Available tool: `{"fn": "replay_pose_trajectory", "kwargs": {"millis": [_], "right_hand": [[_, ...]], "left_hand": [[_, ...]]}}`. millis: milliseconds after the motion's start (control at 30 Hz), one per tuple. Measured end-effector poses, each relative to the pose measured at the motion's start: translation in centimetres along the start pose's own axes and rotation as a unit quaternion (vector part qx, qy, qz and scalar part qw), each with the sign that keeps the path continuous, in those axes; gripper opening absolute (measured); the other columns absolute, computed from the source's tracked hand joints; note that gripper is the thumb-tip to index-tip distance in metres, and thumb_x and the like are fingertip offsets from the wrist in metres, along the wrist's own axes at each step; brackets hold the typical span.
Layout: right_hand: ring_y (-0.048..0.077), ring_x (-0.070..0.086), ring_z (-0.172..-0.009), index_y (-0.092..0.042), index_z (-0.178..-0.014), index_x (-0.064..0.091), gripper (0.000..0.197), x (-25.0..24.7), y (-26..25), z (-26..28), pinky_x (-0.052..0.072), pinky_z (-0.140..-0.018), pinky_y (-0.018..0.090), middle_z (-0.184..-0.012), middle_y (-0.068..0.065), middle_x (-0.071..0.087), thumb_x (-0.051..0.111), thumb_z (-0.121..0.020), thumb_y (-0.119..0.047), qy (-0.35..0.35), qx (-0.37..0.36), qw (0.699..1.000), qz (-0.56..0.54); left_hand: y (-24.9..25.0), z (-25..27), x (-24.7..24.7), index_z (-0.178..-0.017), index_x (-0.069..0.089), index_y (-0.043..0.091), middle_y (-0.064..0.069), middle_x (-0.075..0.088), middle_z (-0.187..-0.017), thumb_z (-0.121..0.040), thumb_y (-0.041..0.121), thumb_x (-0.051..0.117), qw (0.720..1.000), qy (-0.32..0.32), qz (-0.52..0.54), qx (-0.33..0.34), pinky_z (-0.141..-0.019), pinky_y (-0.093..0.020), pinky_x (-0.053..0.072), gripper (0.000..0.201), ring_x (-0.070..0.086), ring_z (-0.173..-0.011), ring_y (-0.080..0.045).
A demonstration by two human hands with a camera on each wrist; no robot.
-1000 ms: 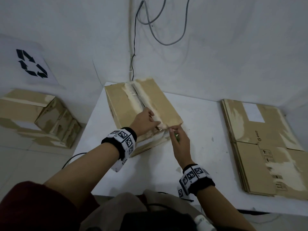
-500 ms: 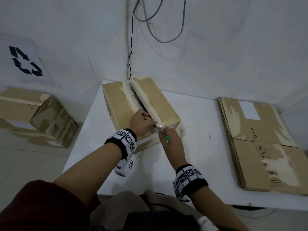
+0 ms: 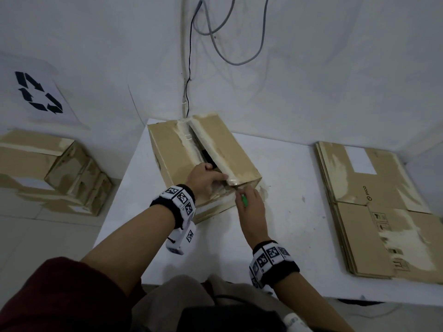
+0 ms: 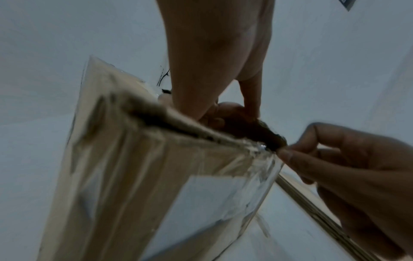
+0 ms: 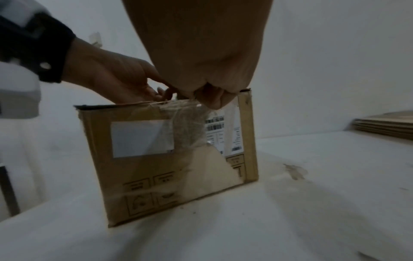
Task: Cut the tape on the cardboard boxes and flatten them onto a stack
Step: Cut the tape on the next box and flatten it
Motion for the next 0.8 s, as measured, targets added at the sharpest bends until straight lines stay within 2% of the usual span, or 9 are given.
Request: {"fn": "replay_pose_trajectory", "kwargs": {"millis": [67,133,200,333,500,567,633,733,800], "right_hand": [[-0.001,0.050,-0.082,-0.022,-0.094,0.052,0.006,-1.2,0.9,-0.1,0.033,-0.063,0.018,-0.086,-0.007,0.049,0.052,-0.101,-0.022,0.018,0.008,1.000,0.009],[0.003,0.054,-0.081,-0.026,-0.089,0.052,0.009,-2.3,1.2,-0.4,0.038,-0.062,0.019,-0.085,-0.009,0.055,0.059,-0.095,-0.024,0.023,-0.008,1.000,0.017],[0.006,0.059,-0.082,-0.029,-0.088,0.053,0.013,-3.2,1.0,-0.5,0.045,-0.064,0.018,-0.084,-0.012,0.059,0.066,-0.087,-0.026,0.038,-0.035,0.999,0.018],[0.013,0.059,-0.074,-0.029,-0.088,0.055,0.014,-4.2,0.6,-1.1,0.049,-0.061,0.029,-0.078,-0.009,0.060,0.066,-0.087,-0.020,0.053,-0.044,0.998,0.004],[0.011,0.052,-0.058,-0.021,-0.086,0.056,0.014,-5.7,0.3,-2.8,0.041,-0.052,0.023,-0.069,-0.006,0.058,0.065,-0.089,-0.011,0.080,-0.047,0.993,-0.071],[0.009,0.056,-0.070,-0.019,-0.090,0.056,0.009,-5.7,0.5,-4.3,0.044,-0.061,0.019,-0.081,-0.004,0.060,0.062,-0.093,-0.013,0.080,-0.033,0.993,-0.076],[0.002,0.054,-0.090,-0.017,-0.095,0.057,0.004,-5.5,1.4,-5.7,0.043,-0.077,0.015,-0.098,0.000,0.057,0.060,-0.095,-0.013,0.079,-0.005,0.994,-0.078],[-0.007,0.047,-0.101,-0.016,-0.098,0.058,0.004,-5.5,3.1,-7.2,0.039,-0.088,0.014,-0.112,0.001,0.051,0.058,-0.095,-0.014,0.085,0.048,0.993,-0.065],[0.005,0.050,-0.099,-0.016,-0.097,0.058,0.003,-5.9,3.9,-7.5,0.042,-0.085,0.024,-0.106,-0.001,0.056,0.056,-0.095,-0.017,0.107,0.064,0.991,-0.045]], "left_hand": [[-0.2,-0.2,0.0,-0.080,0.044,0.011,-0.012,0.064,-0.091,-0.061,0.018,0.091,1.000,-0.001,-0.004,-0.022,-0.064,-0.024,0.057,0.051,0.065,-0.078,-0.020],[-1.3,-1.4,0.1,-0.099,0.057,0.015,-0.008,0.067,-0.108,-0.039,0.060,0.090,0.997,0.017,-0.057,-0.041,-0.084,-0.037,0.056,0.081,0.065,-0.095,-0.021],[-1.2,-2.0,0.4,-0.114,0.059,0.017,-0.004,0.067,-0.113,-0.040,0.085,0.073,0.987,0.042,-0.156,-0.026,-0.097,-0.045,0.048,0.101,0.061,-0.106,-0.024],[1.8,0.3,1.8,-0.126,0.042,0.018,0.001,0.056,-0.106,-0.082,0.052,0.066,0.961,0.037,-0.274,0.016,-0.111,-0.041,0.022,0.060,0.047,-0.117,-0.020],[1.3,-0.7,0.2,-0.132,0.040,0.025,0.000,0.059,-0.127,-0.064,0.053,0.079,0.956,-0.109,-0.273,0.021,-0.106,-0.046,0.040,0.084,0.055,-0.118,-0.022],[2.1,-0.2,-0.7,-0.138,0.040,0.017,-0.006,0.057,-0.131,-0.080,0.030,0.077,0.916,-0.178,-0.358,0.005,-0.103,-0.039,0.042,0.070,0.055,-0.117,-0.025],[2.9,-0.2,-2.2,-0.141,0.039,0.015,-0.008,0.053,-0.133,-0.086,0.021,0.071,0.850,-0.189,-0.491,0.000,-0.097,-0.030,0.039,0.064,0.051,-0.119,-0.027],[4.5,-0.9,-4.1,-0.143,0.039,0.020,-0.005,0.046,-0.140,-0.095,0.024,0.057,0.739,-0.144,-0.657,0.031,-0.102,-0.037,0.037,0.051,0.047,-0.124,-0.027],[5.2,-1.1,-5.2,-0.139,0.044,0.026,-0.005,0.045,-0.139,-0.100,0.029,0.043,0.709,-0.110,-0.696,0.023,-0.105,-0.044,0.034,0.039,0.044,-0.125,-0.029]]}}
Point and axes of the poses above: each hand's wrist, its own z-axis away from the middle knuckle, its own x-axis out of the palm, y = z × x, the point moved 6 cm from there along -z, towards the middle knuckle
